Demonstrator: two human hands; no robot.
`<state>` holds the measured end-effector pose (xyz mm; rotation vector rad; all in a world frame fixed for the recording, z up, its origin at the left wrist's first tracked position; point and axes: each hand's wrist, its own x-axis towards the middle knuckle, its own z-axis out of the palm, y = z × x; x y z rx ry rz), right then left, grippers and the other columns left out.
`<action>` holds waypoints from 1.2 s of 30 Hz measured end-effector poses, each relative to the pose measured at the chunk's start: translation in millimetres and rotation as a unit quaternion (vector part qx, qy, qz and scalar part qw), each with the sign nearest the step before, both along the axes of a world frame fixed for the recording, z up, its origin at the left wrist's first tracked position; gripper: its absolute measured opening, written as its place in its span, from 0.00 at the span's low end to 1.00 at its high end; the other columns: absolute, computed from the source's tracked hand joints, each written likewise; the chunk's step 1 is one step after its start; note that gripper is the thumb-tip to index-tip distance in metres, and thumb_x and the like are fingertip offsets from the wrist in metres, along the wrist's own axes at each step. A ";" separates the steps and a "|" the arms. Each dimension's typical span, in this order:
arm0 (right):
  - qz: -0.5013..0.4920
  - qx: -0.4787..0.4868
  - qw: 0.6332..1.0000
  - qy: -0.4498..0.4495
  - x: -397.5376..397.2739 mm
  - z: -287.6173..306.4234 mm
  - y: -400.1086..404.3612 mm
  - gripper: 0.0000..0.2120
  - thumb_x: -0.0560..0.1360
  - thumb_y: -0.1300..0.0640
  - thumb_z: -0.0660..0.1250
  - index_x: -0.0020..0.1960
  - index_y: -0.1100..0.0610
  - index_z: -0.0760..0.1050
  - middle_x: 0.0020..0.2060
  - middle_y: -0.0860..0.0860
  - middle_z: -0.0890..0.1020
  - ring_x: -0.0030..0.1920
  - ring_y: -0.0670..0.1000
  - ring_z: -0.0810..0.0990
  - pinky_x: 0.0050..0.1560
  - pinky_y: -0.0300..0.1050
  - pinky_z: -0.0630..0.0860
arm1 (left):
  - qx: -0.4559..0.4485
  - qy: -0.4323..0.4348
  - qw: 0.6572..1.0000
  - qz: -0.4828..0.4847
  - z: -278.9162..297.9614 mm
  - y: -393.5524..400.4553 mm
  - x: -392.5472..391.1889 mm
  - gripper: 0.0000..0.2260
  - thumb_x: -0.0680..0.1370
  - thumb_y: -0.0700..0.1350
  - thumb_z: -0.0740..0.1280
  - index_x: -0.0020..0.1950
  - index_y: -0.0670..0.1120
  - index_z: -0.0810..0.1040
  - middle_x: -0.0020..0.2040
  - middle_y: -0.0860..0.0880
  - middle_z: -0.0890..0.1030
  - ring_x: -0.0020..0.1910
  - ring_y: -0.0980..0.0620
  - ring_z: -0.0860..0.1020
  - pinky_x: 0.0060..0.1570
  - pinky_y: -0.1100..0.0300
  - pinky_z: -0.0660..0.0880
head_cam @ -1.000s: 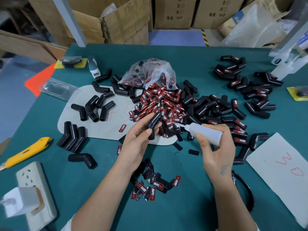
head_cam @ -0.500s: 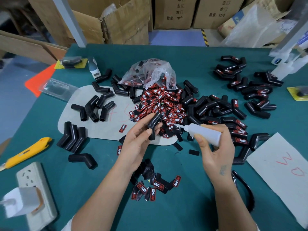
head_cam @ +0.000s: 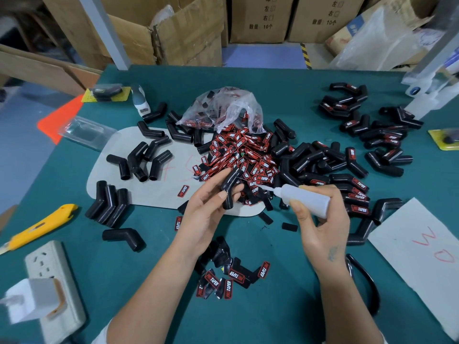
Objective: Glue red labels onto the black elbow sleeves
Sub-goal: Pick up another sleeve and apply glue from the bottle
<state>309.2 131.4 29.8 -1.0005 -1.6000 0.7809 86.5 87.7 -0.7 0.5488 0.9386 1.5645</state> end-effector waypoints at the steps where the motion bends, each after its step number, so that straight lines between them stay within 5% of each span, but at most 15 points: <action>1: -0.003 0.001 1.000 0.001 0.1 0.3 0.1 0.11 0.80 0.47 0.70 0.59 0.35 0.74 0.53 0.36 0.80 0.53 0.48 0.81 0.52 0.38 0.74 | -0.001 0.001 1.000 -0.001 0.1 0.1 0.1 0.21 0.81 0.34 0.64 0.74 0.43 0.77 0.68 0.36 0.81 0.70 0.37 0.79 0.68 0.51 0.77; 9: -0.001 -0.003 1.000 0.000 -0.6 -0.4 -0.2 0.11 0.80 0.47 0.70 0.59 0.35 0.74 0.53 0.37 0.80 0.54 0.50 0.81 0.51 0.44 0.76 | -0.008 0.025 1.000 -0.001 1.8 -1.4 -0.2 0.21 0.81 0.35 0.64 0.73 0.46 0.79 0.69 0.37 0.81 0.70 0.39 0.79 0.67 0.54 0.77; 36: 0.002 -0.007 1.000 0.003 -0.5 -0.3 0.0 0.11 0.79 0.47 0.70 0.59 0.36 0.74 0.53 0.37 0.80 0.54 0.46 0.81 0.51 0.37 0.75 | -0.011 0.034 0.999 -0.003 3.3 -2.0 0.0 0.21 0.81 0.36 0.64 0.74 0.46 0.78 0.67 0.37 0.82 0.69 0.40 0.80 0.64 0.57 0.77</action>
